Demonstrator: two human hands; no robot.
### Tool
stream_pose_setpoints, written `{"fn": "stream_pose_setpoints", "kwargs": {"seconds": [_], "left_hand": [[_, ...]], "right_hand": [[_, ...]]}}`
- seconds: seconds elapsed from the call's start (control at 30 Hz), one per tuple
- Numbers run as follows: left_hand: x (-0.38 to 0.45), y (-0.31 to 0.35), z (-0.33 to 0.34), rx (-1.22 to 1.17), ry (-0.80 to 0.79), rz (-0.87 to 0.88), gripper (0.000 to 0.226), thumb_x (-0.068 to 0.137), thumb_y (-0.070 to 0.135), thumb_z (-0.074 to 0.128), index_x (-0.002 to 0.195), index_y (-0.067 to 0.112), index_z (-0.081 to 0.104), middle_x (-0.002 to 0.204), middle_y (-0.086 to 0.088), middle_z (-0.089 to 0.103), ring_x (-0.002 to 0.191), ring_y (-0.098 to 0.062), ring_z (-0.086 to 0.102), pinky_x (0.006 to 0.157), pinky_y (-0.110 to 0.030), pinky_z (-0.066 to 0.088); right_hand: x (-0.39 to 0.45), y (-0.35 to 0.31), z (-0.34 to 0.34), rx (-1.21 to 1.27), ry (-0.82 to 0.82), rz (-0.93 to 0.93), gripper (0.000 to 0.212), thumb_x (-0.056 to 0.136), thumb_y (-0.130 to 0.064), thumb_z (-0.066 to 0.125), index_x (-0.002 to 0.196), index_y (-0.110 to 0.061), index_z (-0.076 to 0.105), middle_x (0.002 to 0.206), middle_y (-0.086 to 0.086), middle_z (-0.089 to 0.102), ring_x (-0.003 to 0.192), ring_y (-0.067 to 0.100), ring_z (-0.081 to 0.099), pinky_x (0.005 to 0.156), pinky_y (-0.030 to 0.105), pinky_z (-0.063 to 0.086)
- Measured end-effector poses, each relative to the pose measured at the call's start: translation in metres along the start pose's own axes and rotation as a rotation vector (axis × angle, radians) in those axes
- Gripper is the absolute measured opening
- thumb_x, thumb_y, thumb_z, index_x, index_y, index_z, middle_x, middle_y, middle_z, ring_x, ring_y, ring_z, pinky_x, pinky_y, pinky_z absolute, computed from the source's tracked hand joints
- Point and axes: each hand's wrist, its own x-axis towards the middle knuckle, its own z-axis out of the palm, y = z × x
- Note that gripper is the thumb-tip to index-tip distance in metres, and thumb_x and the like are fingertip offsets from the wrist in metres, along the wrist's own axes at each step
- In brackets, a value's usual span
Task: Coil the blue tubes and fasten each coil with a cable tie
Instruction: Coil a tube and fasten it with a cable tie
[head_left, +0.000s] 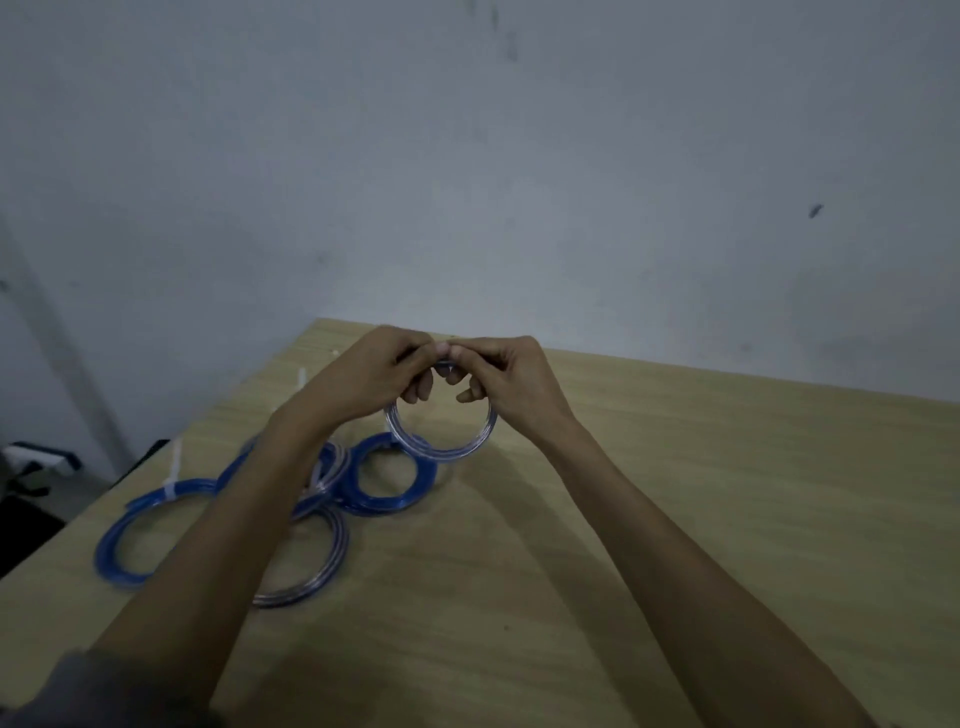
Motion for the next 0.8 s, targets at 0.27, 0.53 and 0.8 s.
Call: {"fn": "stream_pose_setpoints", "kwargs": {"seconds": [0.27, 0.53, 0.8], "left_hand": [[0.006, -0.044, -0.066, -0.033, 0.155, -0.032, 0.039, 0.106, 0.027, 0.046, 0.077, 0.005, 0.060, 0.061, 0.005, 0.052, 0.056, -0.011, 0.048, 0.058, -0.024, 0.043], [0.017, -0.107, -0.095, 0.061, 0.230, -0.182, 0.036, 0.106, 0.027, 0.045, 0.074, 0.018, 0.058, 0.067, 0.002, 0.053, 0.052, -0.001, 0.047, 0.059, -0.020, 0.037], [0.019, -0.135, -0.109, 0.031, 0.343, -0.230, 0.035, 0.107, 0.022, 0.045, 0.090, 0.000, 0.066, 0.068, 0.012, 0.055, 0.053, 0.011, 0.051, 0.055, -0.008, 0.038]], "right_hand": [[0.072, -0.011, 0.053, 0.178, -0.108, -0.007, 0.027, 0.100, -0.012, 0.061, 0.121, 0.002, 0.069, 0.084, 0.008, 0.072, 0.062, 0.006, 0.060, 0.072, 0.026, 0.059], [0.132, 0.013, 0.102, 0.134, -0.229, 0.078, 0.028, 0.100, -0.029, 0.062, 0.111, -0.007, 0.076, 0.089, 0.007, 0.076, 0.073, 0.014, 0.068, 0.074, 0.027, 0.059], [0.186, 0.074, 0.137, -0.731, -0.497, 0.063, 0.026, 0.098, -0.012, 0.052, 0.110, -0.004, 0.073, 0.110, 0.014, 0.072, 0.102, 0.032, 0.067, 0.091, 0.044, 0.053]]}}
